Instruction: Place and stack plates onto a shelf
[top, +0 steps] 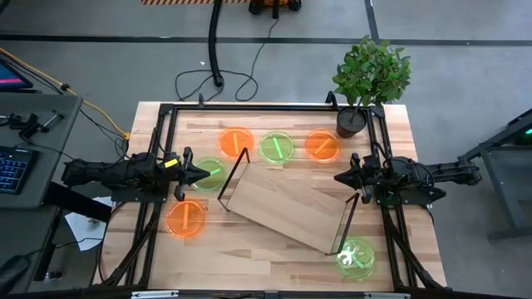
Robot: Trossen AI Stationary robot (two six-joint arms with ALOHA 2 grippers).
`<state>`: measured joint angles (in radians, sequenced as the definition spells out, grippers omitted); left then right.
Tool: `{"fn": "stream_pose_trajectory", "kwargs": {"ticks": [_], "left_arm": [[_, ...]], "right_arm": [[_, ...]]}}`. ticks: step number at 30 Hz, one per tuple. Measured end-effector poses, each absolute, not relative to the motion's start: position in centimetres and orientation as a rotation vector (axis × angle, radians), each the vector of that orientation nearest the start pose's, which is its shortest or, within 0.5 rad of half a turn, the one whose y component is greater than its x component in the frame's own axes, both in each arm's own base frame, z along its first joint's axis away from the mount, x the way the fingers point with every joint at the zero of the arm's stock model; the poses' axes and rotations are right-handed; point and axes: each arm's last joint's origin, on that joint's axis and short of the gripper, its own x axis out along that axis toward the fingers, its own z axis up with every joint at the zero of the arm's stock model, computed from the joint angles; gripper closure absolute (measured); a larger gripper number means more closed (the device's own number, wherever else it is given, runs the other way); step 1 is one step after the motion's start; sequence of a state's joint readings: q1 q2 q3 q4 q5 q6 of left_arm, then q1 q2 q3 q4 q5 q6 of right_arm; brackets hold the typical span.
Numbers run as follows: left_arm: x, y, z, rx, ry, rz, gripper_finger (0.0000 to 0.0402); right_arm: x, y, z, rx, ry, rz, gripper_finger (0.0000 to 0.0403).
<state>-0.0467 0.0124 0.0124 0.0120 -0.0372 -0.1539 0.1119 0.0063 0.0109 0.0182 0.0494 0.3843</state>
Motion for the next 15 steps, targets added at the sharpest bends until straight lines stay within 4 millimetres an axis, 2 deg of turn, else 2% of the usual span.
{"fn": "stream_pose_trajectory", "kwargs": {"ticks": [11,15], "left_arm": [[9.76,-0.35,16.8,-0.154,-0.012,-0.011,0.0401],[9.76,-0.35,16.79,-0.154,-0.011,-0.011,0.0401]], "right_arm": [[9.69,0.95,16.85,0.385,-0.011,0.066,0.0402],[9.7,0.85,16.9,0.33,-0.022,0.036,0.0402]]}}
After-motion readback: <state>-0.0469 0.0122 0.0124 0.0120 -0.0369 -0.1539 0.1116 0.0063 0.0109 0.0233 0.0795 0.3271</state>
